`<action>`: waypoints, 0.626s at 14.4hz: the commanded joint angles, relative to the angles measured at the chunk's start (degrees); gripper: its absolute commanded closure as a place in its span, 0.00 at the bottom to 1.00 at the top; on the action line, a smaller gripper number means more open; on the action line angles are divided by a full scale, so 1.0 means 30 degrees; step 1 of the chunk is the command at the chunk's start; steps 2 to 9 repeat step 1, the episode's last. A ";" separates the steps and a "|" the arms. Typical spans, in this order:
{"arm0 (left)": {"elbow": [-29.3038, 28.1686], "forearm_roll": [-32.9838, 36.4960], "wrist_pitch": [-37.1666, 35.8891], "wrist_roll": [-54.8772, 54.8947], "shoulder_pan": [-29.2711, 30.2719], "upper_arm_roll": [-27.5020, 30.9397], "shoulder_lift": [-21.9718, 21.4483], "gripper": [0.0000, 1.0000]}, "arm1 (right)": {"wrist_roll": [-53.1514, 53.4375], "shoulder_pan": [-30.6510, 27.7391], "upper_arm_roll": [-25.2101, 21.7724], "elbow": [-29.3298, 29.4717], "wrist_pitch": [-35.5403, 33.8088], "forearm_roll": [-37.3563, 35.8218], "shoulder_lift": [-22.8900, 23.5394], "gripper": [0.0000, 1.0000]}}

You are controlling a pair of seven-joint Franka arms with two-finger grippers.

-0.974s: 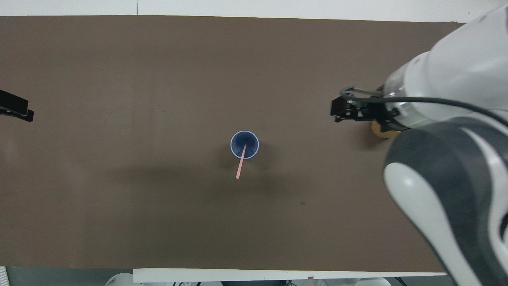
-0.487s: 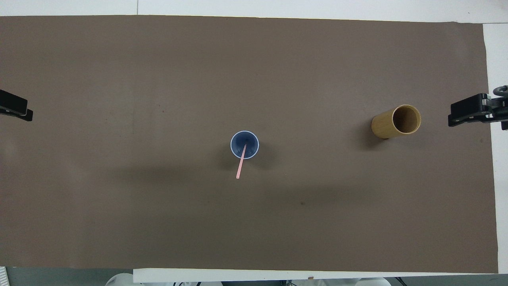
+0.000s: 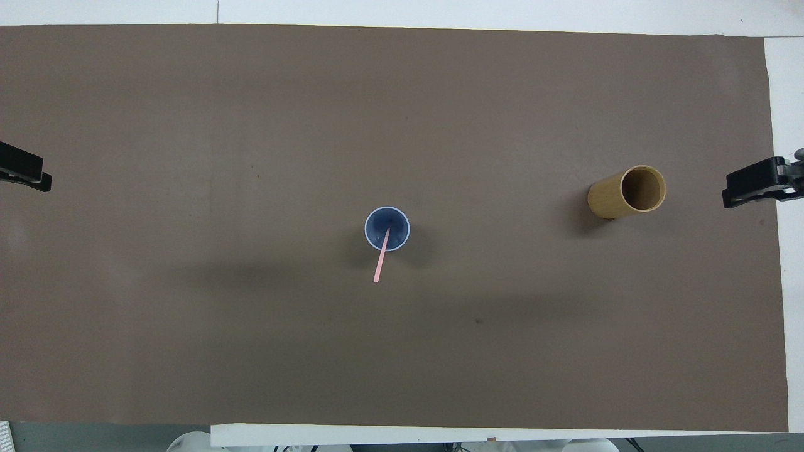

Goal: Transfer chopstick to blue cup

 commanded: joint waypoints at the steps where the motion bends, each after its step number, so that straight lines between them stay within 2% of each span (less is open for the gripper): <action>1: -0.0118 -0.0102 0.0050 0.0194 -0.0024 0.0022 -0.0057 0.00 | -0.0383 0.0060 0.0076 -0.0168 -0.0099 -0.0350 -0.0161 0.00; 9: -0.0118 -0.0102 0.0050 0.0194 -0.0024 0.0022 -0.0057 0.00 | -0.0383 0.0060 0.0076 -0.0168 -0.0099 -0.0350 -0.0161 0.00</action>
